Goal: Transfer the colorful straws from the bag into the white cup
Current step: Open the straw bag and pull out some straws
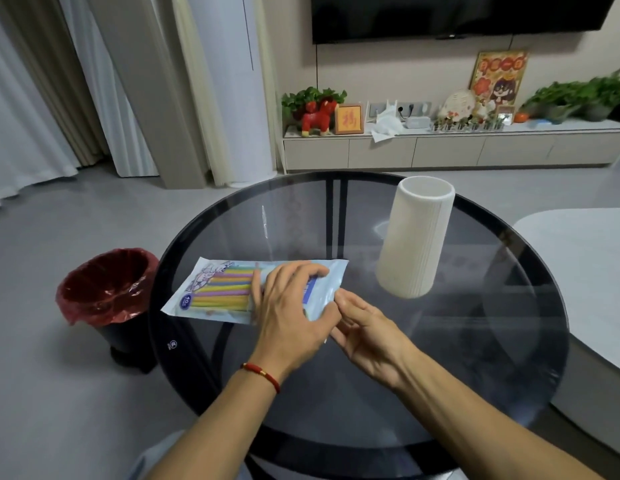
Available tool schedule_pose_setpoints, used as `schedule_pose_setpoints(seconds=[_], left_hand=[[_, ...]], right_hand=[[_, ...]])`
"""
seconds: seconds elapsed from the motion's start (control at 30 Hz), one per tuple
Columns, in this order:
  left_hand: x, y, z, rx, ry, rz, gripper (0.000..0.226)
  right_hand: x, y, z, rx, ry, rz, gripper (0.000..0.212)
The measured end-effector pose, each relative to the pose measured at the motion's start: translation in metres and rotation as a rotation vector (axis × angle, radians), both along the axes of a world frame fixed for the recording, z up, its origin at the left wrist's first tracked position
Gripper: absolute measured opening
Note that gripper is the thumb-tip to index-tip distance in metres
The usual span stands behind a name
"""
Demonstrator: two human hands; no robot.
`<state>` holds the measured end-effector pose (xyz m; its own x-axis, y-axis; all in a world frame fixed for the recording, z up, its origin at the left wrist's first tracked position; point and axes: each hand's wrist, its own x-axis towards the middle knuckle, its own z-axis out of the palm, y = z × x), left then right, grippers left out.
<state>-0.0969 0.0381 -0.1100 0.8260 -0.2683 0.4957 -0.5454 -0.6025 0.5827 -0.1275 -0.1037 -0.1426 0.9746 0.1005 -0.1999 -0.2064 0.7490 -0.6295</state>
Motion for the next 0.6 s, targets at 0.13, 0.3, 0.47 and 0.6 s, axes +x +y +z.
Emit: schedule_pose_setpoints(seconds=[0.13, 0.3, 0.47, 0.6], left_hand=[[-0.003, -0.002, 0.004, -0.019, 0.006, 0.01, 0.039], [-0.004, -0.004, 0.0, 0.066, 0.035, 0.01, 0.033], [-0.005, -0.007, 0.012, 0.188, 0.106, 0.015, 0.02], [-0.009, -0.013, 0.028, 0.443, 0.234, 0.025, 0.012]], right_hand=[[-0.001, 0.0, 0.0, 0.008, -0.019, 0.006, 0.032], [-0.002, -0.005, 0.007, -0.538, -0.114, -0.093, 0.023], [-0.004, -0.011, 0.013, -0.829, -0.197, -0.193, 0.018], [-0.005, -0.012, 0.011, -0.982, -0.218, -0.191, 0.012]])
